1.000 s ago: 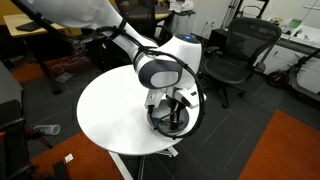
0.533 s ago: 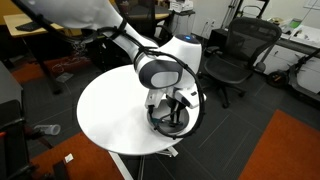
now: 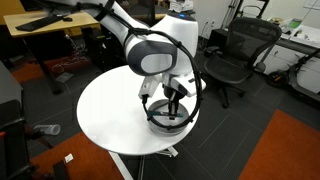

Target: Pick up the pen from the grey bowl and put it on the table.

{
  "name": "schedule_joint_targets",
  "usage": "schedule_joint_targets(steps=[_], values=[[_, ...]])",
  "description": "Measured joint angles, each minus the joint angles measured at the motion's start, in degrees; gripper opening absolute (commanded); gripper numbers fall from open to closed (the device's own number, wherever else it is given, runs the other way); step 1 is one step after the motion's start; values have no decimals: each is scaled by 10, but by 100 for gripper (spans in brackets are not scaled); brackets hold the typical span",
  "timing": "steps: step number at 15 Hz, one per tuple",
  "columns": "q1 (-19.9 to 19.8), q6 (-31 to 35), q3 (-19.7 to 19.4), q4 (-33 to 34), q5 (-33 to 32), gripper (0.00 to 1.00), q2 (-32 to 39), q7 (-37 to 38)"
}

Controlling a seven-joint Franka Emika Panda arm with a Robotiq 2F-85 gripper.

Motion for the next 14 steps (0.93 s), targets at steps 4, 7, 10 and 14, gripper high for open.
schedule_joint_targets(steps=[4,7,10,14], values=[[29,17,-17,-70,-14,5,-72,0],[49,23,-28,-109,-41,5,-115,0],[66,23,-28,-137,-76,5,-144,0],[92,23,-25,-162,-110,5,-158,0]])
